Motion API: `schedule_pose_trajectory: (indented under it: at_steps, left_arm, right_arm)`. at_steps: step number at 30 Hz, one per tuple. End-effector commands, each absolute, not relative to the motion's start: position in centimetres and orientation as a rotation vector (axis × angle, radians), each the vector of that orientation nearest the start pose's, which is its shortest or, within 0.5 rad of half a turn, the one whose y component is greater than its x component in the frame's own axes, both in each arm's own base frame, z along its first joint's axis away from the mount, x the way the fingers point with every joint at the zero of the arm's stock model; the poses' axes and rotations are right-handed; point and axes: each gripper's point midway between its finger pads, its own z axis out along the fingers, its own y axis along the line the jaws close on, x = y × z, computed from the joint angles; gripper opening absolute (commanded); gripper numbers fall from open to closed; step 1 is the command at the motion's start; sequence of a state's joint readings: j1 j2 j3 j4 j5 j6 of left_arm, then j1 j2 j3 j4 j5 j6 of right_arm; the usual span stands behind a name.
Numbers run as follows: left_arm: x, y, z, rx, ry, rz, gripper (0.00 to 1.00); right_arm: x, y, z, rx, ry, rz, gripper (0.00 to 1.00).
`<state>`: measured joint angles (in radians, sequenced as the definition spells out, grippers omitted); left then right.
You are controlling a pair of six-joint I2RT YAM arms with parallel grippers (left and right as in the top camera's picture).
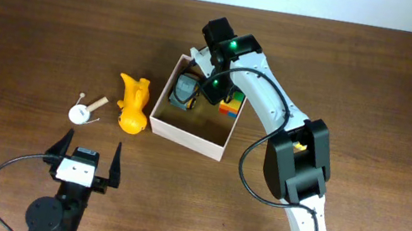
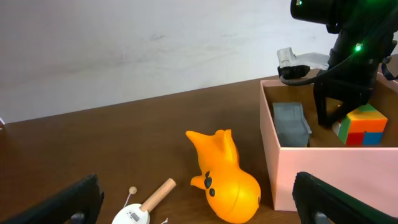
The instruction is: Pack container
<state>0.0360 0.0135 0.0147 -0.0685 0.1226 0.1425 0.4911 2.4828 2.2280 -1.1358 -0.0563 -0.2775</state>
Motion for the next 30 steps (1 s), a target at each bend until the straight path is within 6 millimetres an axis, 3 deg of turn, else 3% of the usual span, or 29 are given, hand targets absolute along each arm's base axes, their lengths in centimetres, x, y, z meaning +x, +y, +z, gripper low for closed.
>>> schedule_pose_trajectory:
  at_steps: [1, 8, 13, 21, 30]
  left_arm:
    - [24.6, -1.0, 15.9, 0.186, 1.627, 0.057, 0.99]
    - [24.6, -1.0, 15.9, 0.186, 1.627, 0.057, 0.99]
    - [24.6, -1.0, 15.9, 0.186, 1.627, 0.057, 0.99]
    - [24.6, -1.0, 15.9, 0.186, 1.627, 0.057, 0.99]
    - [24.6, -1.0, 15.9, 0.186, 1.628, 0.057, 0.99]
  right_arm:
    - [46.3, 24.3, 2.2, -1.106, 2.769, 0.049, 0.1]
    - [46.0, 25.1, 3.3, -1.181, 2.735, 0.108, 0.1]
    - [45.5, 27.1, 4.6, -1.241, 2.68, 0.179, 0.1]
    - [41.3, 30.6, 4.8, -1.413, 2.669, 0.34, 0.09]
    - [35.6, 31.6, 4.7, -1.598, 2.753, 0.369, 0.07]
